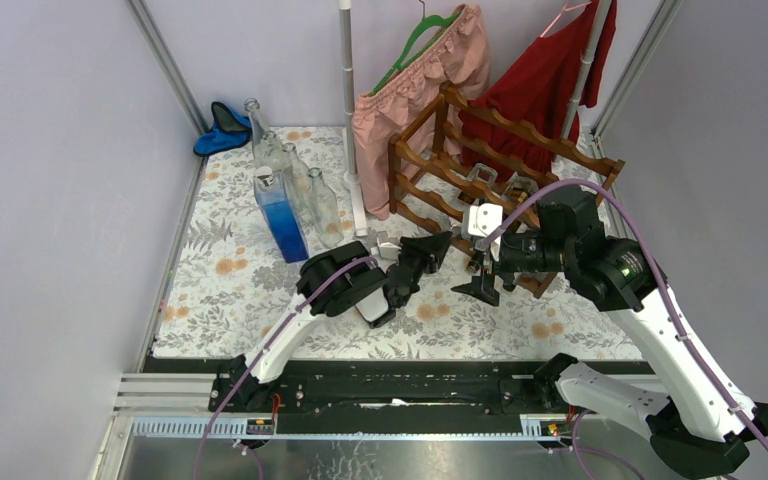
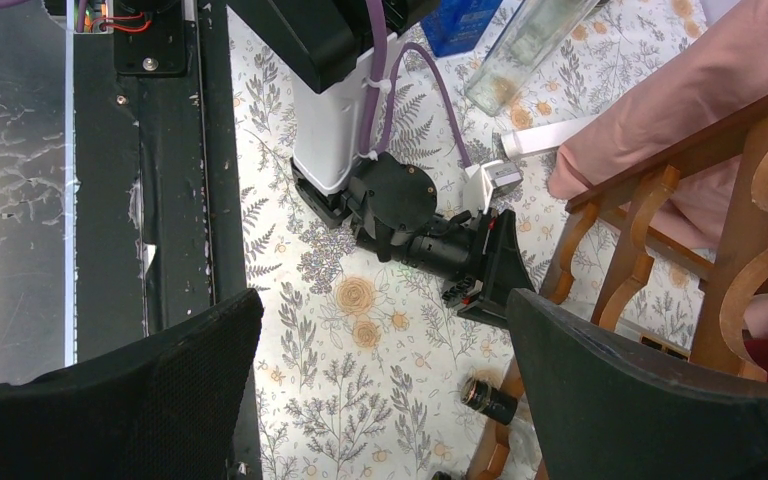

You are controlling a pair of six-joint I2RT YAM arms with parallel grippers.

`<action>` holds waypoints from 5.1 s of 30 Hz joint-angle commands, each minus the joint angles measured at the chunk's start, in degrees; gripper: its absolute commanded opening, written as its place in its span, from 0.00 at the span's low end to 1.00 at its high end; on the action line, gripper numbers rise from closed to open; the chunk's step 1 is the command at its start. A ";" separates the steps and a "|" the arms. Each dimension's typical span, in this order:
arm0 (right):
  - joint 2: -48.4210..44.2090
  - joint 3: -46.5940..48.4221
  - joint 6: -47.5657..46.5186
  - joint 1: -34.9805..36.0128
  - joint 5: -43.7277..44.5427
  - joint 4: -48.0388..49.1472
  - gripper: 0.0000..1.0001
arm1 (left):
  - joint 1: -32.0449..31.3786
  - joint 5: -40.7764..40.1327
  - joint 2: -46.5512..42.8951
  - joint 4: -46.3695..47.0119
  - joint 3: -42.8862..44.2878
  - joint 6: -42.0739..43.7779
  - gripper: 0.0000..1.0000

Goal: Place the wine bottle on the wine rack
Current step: Place the wine bottle in the wine rack.

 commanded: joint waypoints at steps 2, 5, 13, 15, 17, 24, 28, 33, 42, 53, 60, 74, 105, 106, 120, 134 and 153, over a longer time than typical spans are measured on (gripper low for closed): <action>-0.85 -0.05 -0.77 -0.33 -1.57 0.68 1.00 | 0.93 2.93 -3.32 5.18 1.62 1.99 0.00; -0.96 -0.14 -0.76 -0.32 -1.55 0.68 1.00 | 1.07 3.34 -4.09 5.14 1.71 2.05 0.00; -1.15 -0.32 -0.76 -0.33 -1.54 0.73 1.00 | 1.48 3.48 -2.93 4.77 1.48 -0.79 0.02; -1.06 -0.24 -0.80 -0.33 -1.69 0.67 1.00 | 1.48 3.49 -2.42 4.68 0.88 -1.56 0.09; -1.00 -0.30 -0.75 -0.33 -1.81 0.77 1.00 | 1.45 3.71 -2.14 4.66 0.26 -2.04 0.17; -0.80 -0.19 -0.69 -0.33 -1.97 0.89 1.00 | 1.47 4.90 -1.41 4.39 0.34 -2.31 0.34; -0.80 -0.05 -0.64 -0.33 -1.98 0.86 1.00 | 1.45 5.60 -0.31 4.47 1.05 -2.45 0.11; -1.05 -0.10 -0.95 -0.32 -1.82 0.45 1.00 | 1.45 7.07 0.02 4.87 2.08 -1.52 0.00; -1.32 -0.16 -1.35 -0.33 -1.67 -0.09 1.00 | 2.59 8.53 -3.29 5.27 2.66 0.51 0.00; -1.50 -0.51 -1.26 -0.33 -1.65 0.08 1.00 | 3.87 9.76 -8.43 5.49 -0.01 1.72 0.00; -1.65 -0.70 -1.22 -0.33 -0.97 0.37 1.00 | 4.01 10.39 -9.24 5.45 0.16 2.00 0.00; -1.48 -1.08 -0.29 -0.32 1.50 1.33 1.00 | 4.17 11.62 -5.24 5.80 2.85 0.54 0.00; -1.41 -0.50 -0.21 -0.32 0.77 1.29 1.00 | 5.01 13.39 -13.41 5.79 0.76 3.55 0.00; -1.41 -0.42 -0.21 -0.33 0.75 1.22 1.00 | 4.94 13.55 -12.83 5.80 1.48 3.08 0.00; -1.72 -0.14 -0.47 -0.37 0.56 0.29 1.00 | 4.84 11.73 -4.69 5.28 7.73 0.44 0.00; -1.79 -0.57 -0.66 -0.32 0.26 0.13 1.00 | 4.84 11.00 2.42 4.26 13.91 -2.01 0.03; -1.98 -1.11 -0.16 -0.25 -0.15 0.84 1.00 | 4.84 11.65 -2.12 -1.55 7.38 -2.60 0.48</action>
